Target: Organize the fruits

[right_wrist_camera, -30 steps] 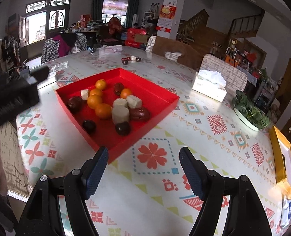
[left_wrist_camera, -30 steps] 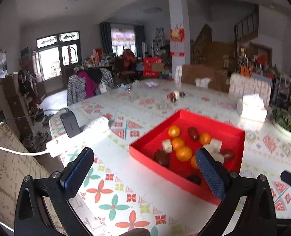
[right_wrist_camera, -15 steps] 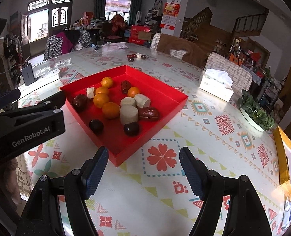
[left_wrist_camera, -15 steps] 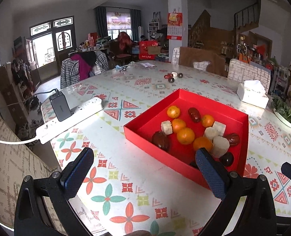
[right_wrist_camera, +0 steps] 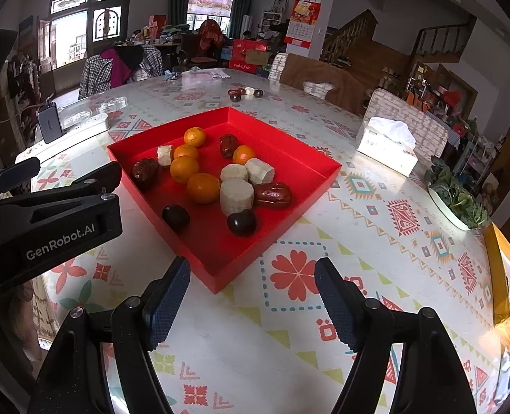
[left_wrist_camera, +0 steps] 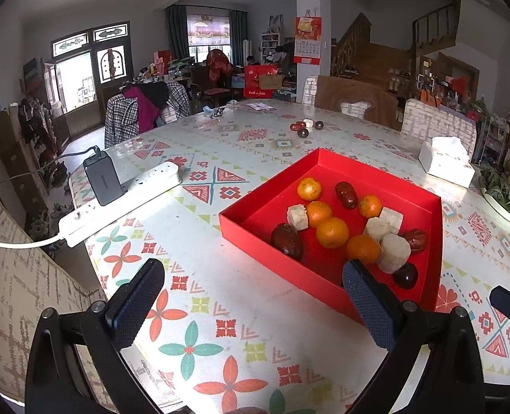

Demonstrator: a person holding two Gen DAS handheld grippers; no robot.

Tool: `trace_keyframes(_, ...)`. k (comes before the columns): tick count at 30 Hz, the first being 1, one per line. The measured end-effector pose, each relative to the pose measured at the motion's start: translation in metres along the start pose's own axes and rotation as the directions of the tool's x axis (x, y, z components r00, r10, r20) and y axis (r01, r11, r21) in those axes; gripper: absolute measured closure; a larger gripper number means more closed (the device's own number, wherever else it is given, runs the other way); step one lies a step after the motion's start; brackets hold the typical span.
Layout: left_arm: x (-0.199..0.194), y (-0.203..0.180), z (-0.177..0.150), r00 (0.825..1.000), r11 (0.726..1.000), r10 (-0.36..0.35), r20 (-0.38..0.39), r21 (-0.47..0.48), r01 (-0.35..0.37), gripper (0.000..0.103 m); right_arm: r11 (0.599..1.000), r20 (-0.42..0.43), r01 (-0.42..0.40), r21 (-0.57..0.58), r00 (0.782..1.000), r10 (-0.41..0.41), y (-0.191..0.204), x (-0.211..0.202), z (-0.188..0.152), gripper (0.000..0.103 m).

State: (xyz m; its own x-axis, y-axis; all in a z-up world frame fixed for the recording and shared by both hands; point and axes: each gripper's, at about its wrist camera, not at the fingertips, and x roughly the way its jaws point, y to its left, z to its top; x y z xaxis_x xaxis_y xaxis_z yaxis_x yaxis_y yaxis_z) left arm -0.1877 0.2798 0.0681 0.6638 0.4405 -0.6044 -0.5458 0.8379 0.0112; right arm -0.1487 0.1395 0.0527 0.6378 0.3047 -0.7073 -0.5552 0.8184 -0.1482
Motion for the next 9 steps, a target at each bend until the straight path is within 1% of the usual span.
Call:
trace_keyframes(6, -0.006, -0.001, 0.006, 1.0, 1.0, 0.011, 0.028, 0.003, -0.011, 0.0, 1.0, 0.012, -0.008, 0.014, 1.0, 0.008, -0.002, -0.003, 0.002, 0.024)
trace_keyframes(9, -0.014, -0.01, 0.01, 0.999, 1.0, -0.008, 0.039, 0.02, 0.007, 0.0, 0.999, 0.018, -0.006, 0.037, 1.0, 0.005, -0.012, -0.005, 0.001, 0.024)
